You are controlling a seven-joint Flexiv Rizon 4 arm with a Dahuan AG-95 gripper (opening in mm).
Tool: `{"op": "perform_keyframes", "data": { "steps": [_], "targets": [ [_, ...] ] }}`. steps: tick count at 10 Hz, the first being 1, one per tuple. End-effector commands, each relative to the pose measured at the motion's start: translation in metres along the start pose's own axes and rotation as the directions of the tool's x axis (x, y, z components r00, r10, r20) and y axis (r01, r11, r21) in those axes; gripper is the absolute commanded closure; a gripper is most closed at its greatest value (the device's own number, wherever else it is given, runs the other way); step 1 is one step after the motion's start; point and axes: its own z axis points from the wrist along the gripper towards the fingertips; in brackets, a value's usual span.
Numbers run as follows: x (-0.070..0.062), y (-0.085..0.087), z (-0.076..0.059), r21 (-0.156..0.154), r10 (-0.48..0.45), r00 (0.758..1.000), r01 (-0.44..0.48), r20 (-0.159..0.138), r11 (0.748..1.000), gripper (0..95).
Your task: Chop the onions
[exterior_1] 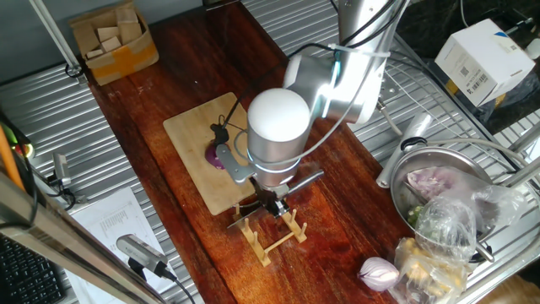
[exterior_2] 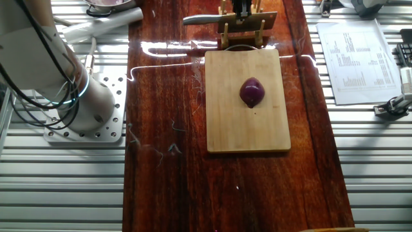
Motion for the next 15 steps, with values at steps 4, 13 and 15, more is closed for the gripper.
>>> {"op": "perform_keyframes", "data": {
  "steps": [4,13,15],
  "targets": [
    [-0.004,-0.011,-0.033,-0.033,0.009,0.999,-0.010,-0.036,0.999,95.0],
    [-0.012,-0.025,-0.094,-0.089,-0.008,0.996,0.000,-0.090,0.996,95.0],
    [-0.012,-0.025,-0.094,-0.081,0.005,0.995,-0.013,-0.099,0.997,95.0]
  ]
}}
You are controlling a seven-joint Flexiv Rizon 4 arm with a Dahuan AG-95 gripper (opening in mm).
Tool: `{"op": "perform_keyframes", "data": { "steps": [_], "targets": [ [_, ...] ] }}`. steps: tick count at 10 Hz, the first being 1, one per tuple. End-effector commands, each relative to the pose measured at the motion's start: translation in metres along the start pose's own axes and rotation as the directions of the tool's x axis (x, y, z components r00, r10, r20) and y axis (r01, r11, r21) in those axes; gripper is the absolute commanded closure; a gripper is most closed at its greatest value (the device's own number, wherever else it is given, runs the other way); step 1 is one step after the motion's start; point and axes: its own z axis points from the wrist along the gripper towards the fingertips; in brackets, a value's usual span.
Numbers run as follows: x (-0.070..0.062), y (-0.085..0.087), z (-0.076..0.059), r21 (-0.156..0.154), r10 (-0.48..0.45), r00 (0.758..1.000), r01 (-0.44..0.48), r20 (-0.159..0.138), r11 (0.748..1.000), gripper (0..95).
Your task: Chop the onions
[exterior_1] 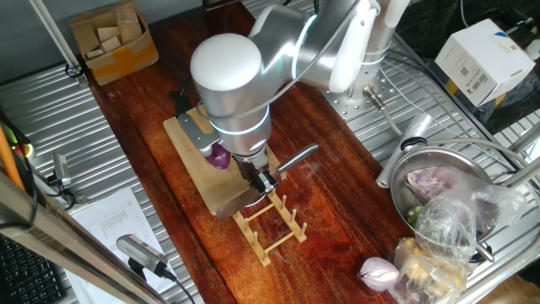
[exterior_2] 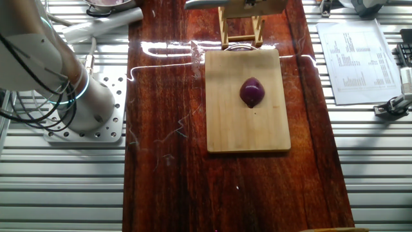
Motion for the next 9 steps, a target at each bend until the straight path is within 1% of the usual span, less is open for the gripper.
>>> {"op": "perform_keyframes", "data": {
  "steps": [1,2,3,4,5,6,7,8,9],
  "targets": [
    [0.001,0.000,0.000,0.014,0.029,1.000,-0.029,-0.006,0.999,95.0],
    [0.001,0.000,0.000,0.014,0.030,1.000,-0.030,-0.006,0.999,95.0],
    [0.004,-0.006,-0.001,0.020,0.030,1.000,-0.029,-0.008,0.999,95.0],
    [0.010,-0.026,-0.003,0.018,0.006,1.000,-0.006,-0.009,1.000,95.0],
    [0.017,-0.056,-0.004,0.010,-0.023,1.000,0.024,-0.008,1.000,95.0],
    [0.022,-0.071,-0.005,0.009,-0.038,0.999,0.038,-0.007,0.999,95.0],
    [0.022,-0.071,-0.005,0.012,-0.035,0.999,0.035,-0.008,0.999,95.0],
    [0.022,-0.071,-0.005,0.014,-0.020,1.000,0.020,-0.002,1.000,95.0],
    [0.022,-0.071,-0.005,0.031,0.031,1.000,-0.031,0.002,0.999,95.0]
  ]
}}
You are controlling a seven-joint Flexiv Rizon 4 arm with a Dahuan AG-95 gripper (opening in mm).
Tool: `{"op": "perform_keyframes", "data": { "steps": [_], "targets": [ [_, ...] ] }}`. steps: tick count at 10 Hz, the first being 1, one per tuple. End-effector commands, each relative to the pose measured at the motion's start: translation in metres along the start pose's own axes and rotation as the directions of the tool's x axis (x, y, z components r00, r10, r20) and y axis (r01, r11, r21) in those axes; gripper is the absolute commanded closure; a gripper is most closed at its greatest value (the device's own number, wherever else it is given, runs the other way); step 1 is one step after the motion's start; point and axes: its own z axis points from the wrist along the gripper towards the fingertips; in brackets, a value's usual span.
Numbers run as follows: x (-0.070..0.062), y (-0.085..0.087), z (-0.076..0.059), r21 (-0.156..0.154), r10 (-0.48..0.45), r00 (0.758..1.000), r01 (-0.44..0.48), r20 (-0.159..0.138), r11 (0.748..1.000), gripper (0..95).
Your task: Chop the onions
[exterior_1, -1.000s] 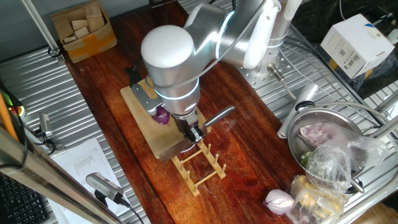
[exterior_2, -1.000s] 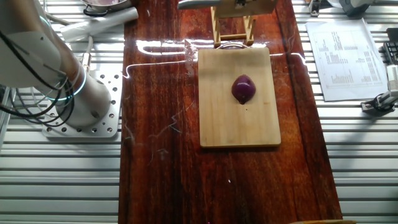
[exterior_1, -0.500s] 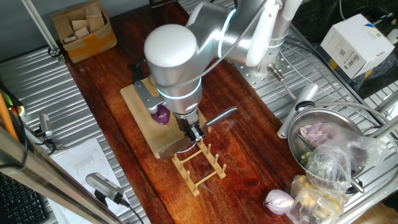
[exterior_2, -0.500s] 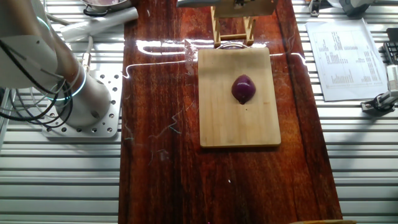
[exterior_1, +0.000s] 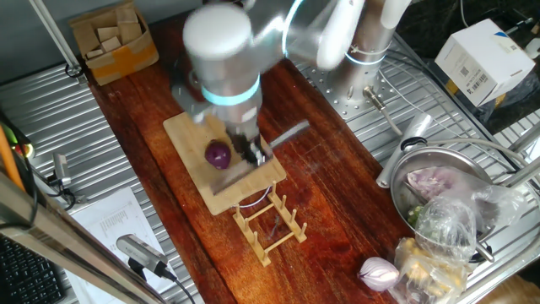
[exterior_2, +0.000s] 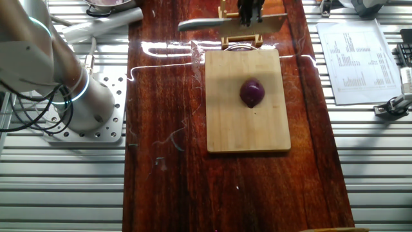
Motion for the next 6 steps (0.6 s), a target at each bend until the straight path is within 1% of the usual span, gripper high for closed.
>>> {"op": "perform_keyframes", "data": {
  "steps": [1,2,3,4,5,6],
  "targets": [
    [-0.006,0.001,0.002,0.039,0.111,0.994,-0.112,0.003,0.993,95.0],
    [-0.006,0.002,0.003,0.057,0.171,0.985,-0.171,0.019,0.984,95.0],
    [-0.011,0.000,0.012,0.057,0.180,0.983,-0.181,0.028,0.982,95.0],
    [-0.012,-0.017,0.016,0.059,0.166,0.986,-0.167,0.023,0.984,95.0],
    [-0.011,-0.039,0.019,0.063,0.150,0.989,-0.150,0.015,0.987,95.0],
    [-0.006,-0.073,0.023,0.065,0.122,0.992,-0.122,0.009,0.990,95.0]
  ]
}}
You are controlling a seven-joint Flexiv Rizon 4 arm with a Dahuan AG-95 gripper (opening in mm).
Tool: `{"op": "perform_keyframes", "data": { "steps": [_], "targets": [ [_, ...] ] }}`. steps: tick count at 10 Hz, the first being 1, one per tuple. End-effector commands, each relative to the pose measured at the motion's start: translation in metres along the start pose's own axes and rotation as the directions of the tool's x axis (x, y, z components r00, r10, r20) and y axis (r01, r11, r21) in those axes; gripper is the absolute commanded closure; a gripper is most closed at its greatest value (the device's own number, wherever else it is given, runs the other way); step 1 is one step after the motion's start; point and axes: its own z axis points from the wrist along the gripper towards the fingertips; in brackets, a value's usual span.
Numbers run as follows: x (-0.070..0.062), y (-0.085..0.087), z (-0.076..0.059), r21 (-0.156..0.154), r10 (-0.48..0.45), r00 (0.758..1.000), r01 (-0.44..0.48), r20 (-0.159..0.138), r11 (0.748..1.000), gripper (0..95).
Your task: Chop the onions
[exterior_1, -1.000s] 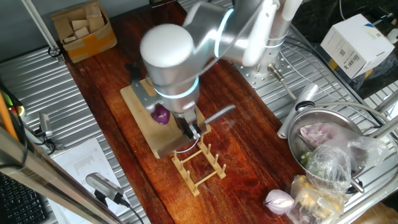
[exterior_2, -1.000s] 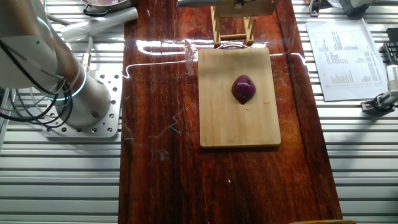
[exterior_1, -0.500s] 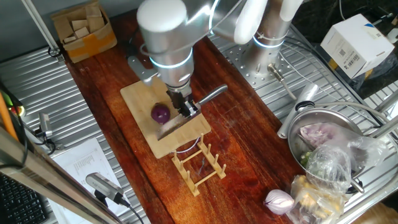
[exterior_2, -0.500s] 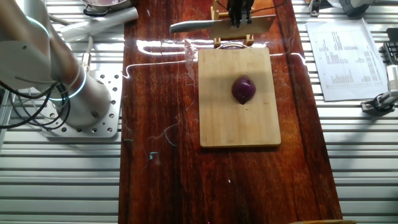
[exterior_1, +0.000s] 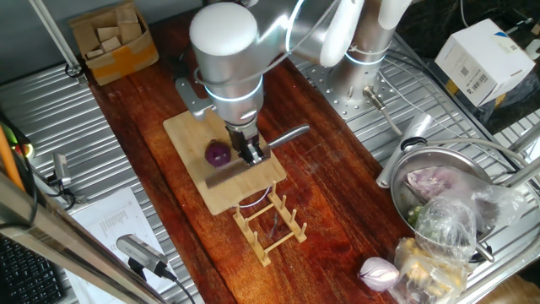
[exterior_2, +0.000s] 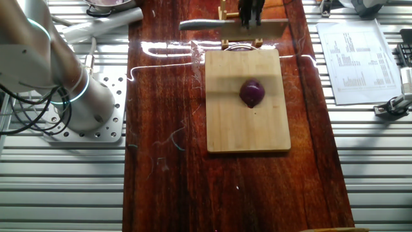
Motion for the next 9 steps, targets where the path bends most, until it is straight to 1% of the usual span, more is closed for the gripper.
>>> {"op": "perform_keyframes", "data": {
  "steps": [1,2,4,5,6,8,9],
  "targets": [
    [-0.005,-0.042,0.010,0.011,-0.045,0.999,0.045,-0.010,0.999,95.0],
    [-0.005,-0.042,0.010,0.008,-0.037,0.999,0.037,-0.012,0.999,95.0],
    [-0.005,-0.042,0.010,0.016,0.030,1.000,-0.030,0.002,0.999,95.0],
    [-0.005,-0.042,0.010,0.017,0.049,0.999,-0.050,0.004,0.999,95.0],
    [-0.006,-0.049,0.009,0.018,0.043,0.999,-0.043,0.002,0.999,95.0],
    [-0.006,-0.083,0.009,0.009,0.018,1.000,-0.018,0.003,1.000,95.0],
    [-0.007,-0.092,0.010,0.009,0.014,1.000,-0.014,0.002,1.000,95.0]
  ]
}}
